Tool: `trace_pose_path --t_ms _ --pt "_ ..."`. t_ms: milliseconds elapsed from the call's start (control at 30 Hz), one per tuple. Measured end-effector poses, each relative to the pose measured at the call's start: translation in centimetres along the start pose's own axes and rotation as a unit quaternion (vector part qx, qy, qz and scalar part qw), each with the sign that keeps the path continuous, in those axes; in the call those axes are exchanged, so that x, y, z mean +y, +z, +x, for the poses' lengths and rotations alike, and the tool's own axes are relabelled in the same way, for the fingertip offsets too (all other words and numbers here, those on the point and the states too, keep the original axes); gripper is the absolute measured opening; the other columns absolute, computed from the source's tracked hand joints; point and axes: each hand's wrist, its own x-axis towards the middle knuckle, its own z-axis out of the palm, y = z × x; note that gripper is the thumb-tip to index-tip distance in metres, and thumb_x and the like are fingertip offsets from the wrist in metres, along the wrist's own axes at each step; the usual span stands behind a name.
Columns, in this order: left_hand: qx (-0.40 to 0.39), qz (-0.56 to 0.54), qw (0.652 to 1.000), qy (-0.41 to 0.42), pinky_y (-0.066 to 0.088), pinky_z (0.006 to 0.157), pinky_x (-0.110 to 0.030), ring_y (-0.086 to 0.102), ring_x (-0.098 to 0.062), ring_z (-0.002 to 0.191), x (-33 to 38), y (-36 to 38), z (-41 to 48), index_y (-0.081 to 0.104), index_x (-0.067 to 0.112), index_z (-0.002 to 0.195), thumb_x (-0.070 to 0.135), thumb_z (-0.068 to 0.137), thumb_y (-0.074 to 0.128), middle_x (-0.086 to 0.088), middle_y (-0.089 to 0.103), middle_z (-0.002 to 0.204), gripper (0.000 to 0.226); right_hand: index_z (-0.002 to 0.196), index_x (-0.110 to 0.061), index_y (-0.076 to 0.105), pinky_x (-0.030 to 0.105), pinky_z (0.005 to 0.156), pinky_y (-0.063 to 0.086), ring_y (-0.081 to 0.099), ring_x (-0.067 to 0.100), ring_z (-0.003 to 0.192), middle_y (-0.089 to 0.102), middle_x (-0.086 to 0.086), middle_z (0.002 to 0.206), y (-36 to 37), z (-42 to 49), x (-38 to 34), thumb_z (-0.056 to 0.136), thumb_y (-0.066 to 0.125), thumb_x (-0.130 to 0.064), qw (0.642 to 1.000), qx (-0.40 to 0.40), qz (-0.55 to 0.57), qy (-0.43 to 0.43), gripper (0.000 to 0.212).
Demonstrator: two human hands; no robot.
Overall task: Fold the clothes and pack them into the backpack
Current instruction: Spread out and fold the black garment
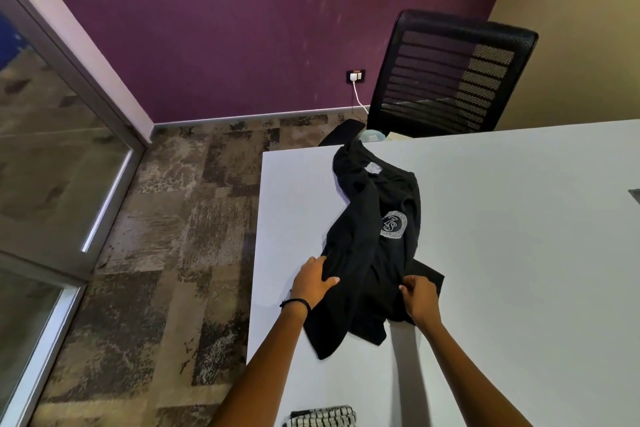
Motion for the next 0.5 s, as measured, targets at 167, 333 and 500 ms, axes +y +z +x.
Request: trace_pose_path --t_ms 167,333,500 --pt "-0.063 -0.004 0.998 0.003 0.039 0.106 -0.034 0.045 -0.026 0.127 0.4 1.4 -3.3 0.033 0.011 0.142 0.035 0.091 0.058 -0.011 0.043 0.139 0.062 0.055 -0.023 0.04 0.022 0.052 0.03 0.05 0.021 0.064 0.052 0.005 0.066 -1.5 -3.8 2.9 0.086 0.054 0.003 1.0 -0.005 -0.016 0.008 0.043" --pt "-0.129 -0.002 0.992 -0.008 0.036 0.109 -0.033 0.045 -0.027 0.129 1.6 2.3 -5.5 0.034 0.009 0.142 0.033 0.092 0.057 -0.011 0.044 0.141 0.06 0.065 -0.013 0.05 0.023 0.058 0.033 0.052 0.019 0.066 0.059 0.009 0.07 -2.7 -6.9 4.9 0.087 0.054 0.003 0.999 -0.013 -0.006 0.036 0.027" --pt "-0.186 0.016 0.982 0.003 0.044 0.099 -0.033 0.062 -0.027 0.102 2.0 2.0 -5.5 0.062 0.005 0.111 0.031 0.09 0.06 -0.015 0.064 0.114 0.034 0.052 -0.023 0.039 0.016 0.051 0.031 0.045 0.007 0.054 0.045 -0.006 0.053 -3.4 -9.4 7.1 0.085 0.056 0.004 0.999 -0.003 0.003 0.044 0.046"
